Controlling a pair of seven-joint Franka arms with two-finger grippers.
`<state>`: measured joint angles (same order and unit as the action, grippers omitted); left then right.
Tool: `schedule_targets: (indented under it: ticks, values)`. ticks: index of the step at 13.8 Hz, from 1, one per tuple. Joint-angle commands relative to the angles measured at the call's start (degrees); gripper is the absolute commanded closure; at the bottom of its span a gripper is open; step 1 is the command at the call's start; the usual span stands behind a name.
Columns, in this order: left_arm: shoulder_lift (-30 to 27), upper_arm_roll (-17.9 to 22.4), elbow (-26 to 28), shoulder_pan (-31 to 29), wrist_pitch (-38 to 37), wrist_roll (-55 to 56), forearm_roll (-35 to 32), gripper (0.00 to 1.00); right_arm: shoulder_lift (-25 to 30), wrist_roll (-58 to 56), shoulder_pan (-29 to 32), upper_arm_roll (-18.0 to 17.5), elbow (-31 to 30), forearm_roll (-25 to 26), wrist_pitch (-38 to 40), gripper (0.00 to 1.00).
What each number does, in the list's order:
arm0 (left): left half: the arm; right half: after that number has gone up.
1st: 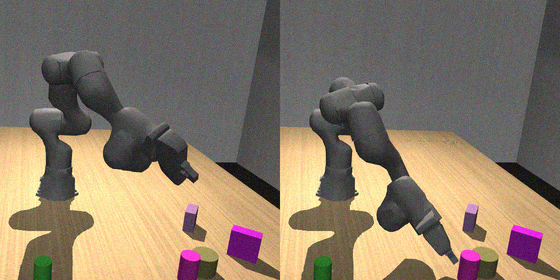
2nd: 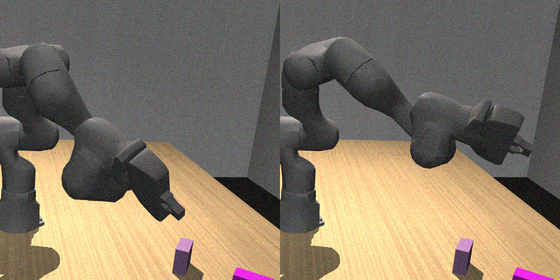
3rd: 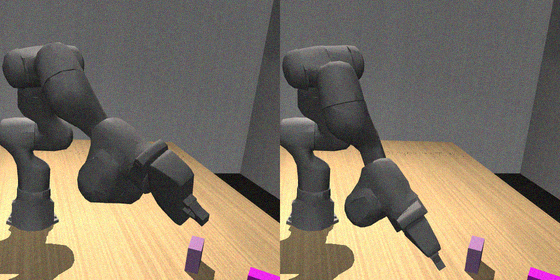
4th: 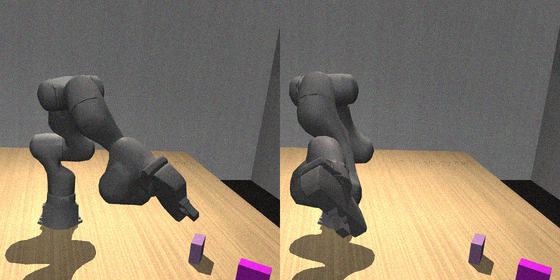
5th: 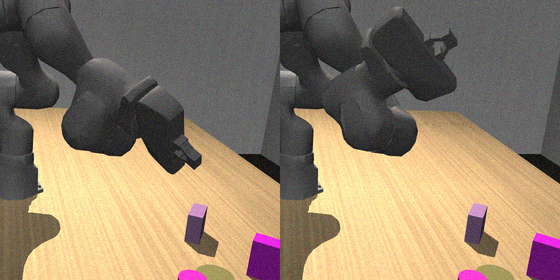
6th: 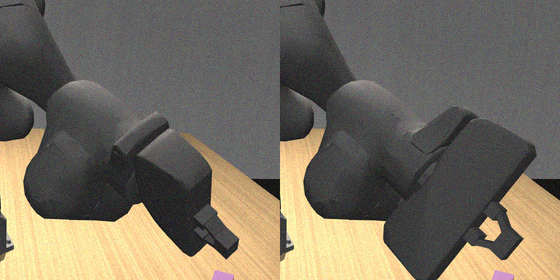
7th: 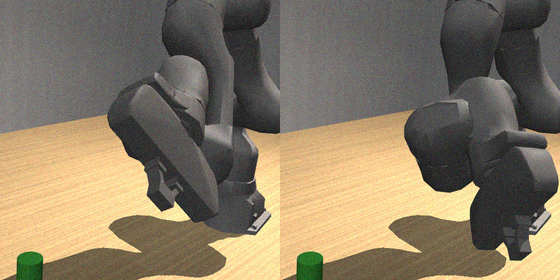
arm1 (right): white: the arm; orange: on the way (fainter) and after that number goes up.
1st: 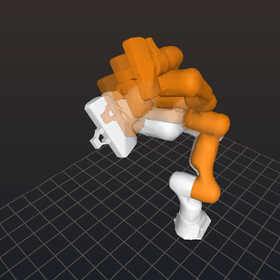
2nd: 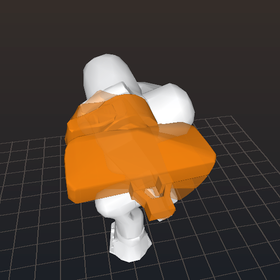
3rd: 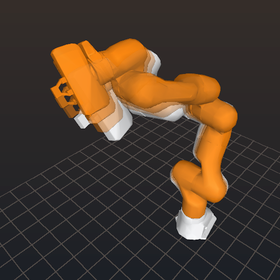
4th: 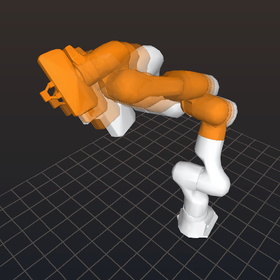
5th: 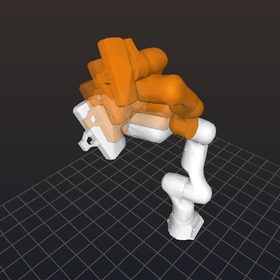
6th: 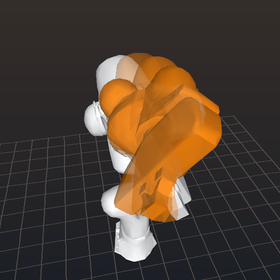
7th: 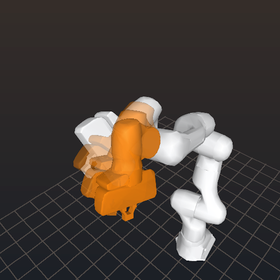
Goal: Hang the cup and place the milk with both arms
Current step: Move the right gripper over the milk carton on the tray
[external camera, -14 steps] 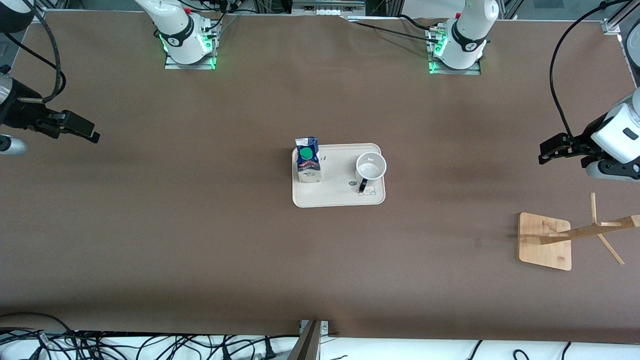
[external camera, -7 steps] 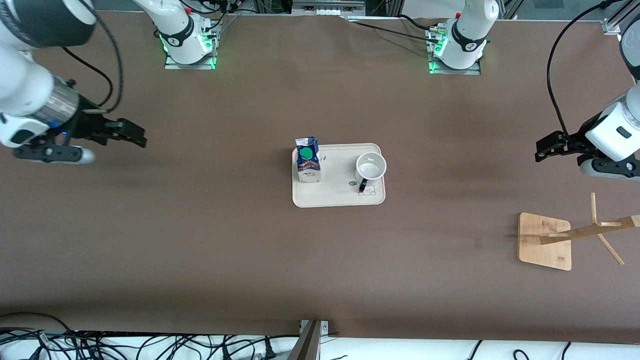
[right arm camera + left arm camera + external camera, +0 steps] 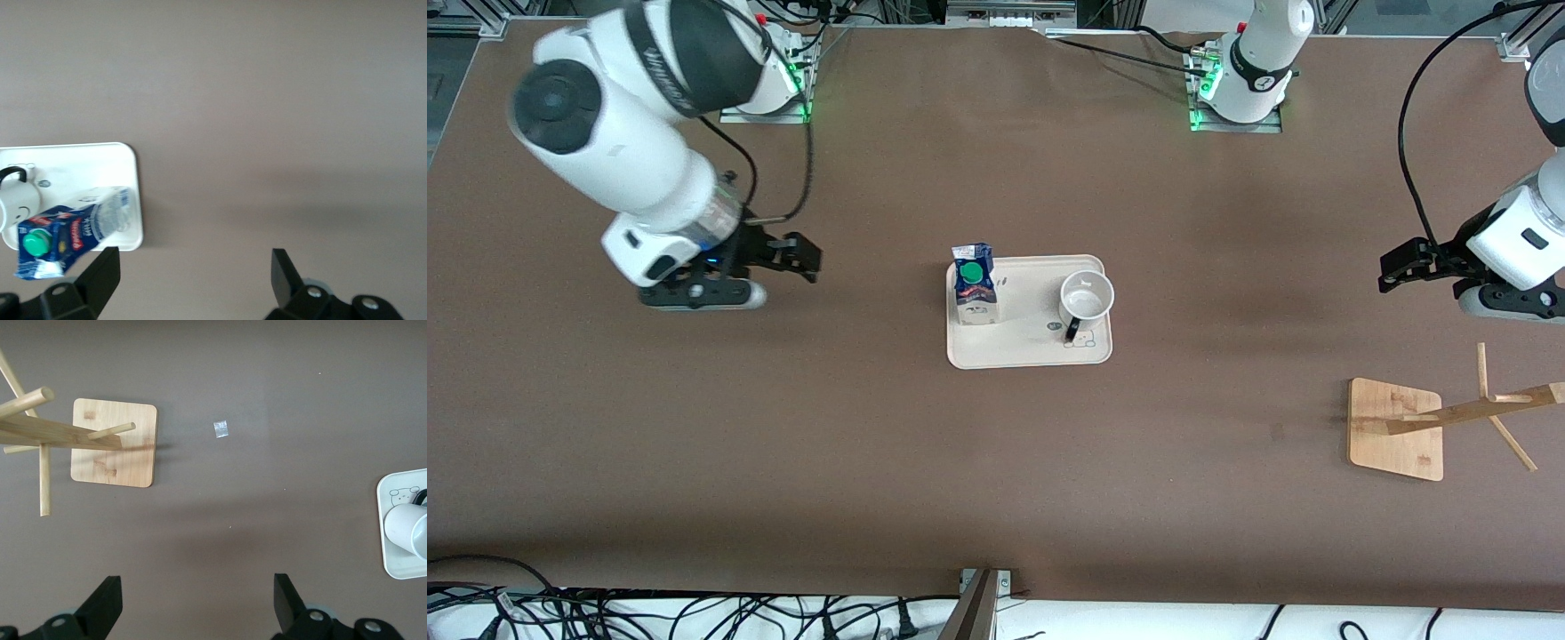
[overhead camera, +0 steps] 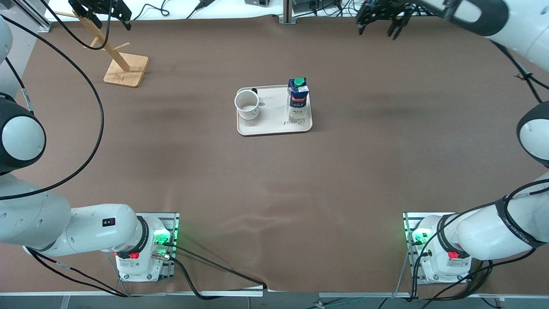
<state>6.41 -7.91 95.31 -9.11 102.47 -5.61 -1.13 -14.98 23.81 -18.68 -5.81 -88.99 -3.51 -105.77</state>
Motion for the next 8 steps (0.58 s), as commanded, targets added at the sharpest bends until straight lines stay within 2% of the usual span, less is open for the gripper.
schedule_targets:
  ticks: [1, 3, 8]
  values:
    - [-1.5, 0.4, 1.9, 0.4, 0.8, 0.5, -0.7, 0.0, -3.0, 10.8, -4.9, 1.0, 2.2, -0.3, -2.1, 0.0]
    - [-1.4, 0.5, 1.9, 0.3, 0.7, 0.9, -0.7, 0.0, -5.3, 17.3, -8.4, 1.0, 4.1, 0.3, -3.1, 0.0]
    - [-1.3, 0.6, 2.0, 0.3, 0.7, 0.9, -0.7, 0.0, -8.9, 18.3, -13.8, 0.9, 5.2, 1.0, -3.1, 0.0]
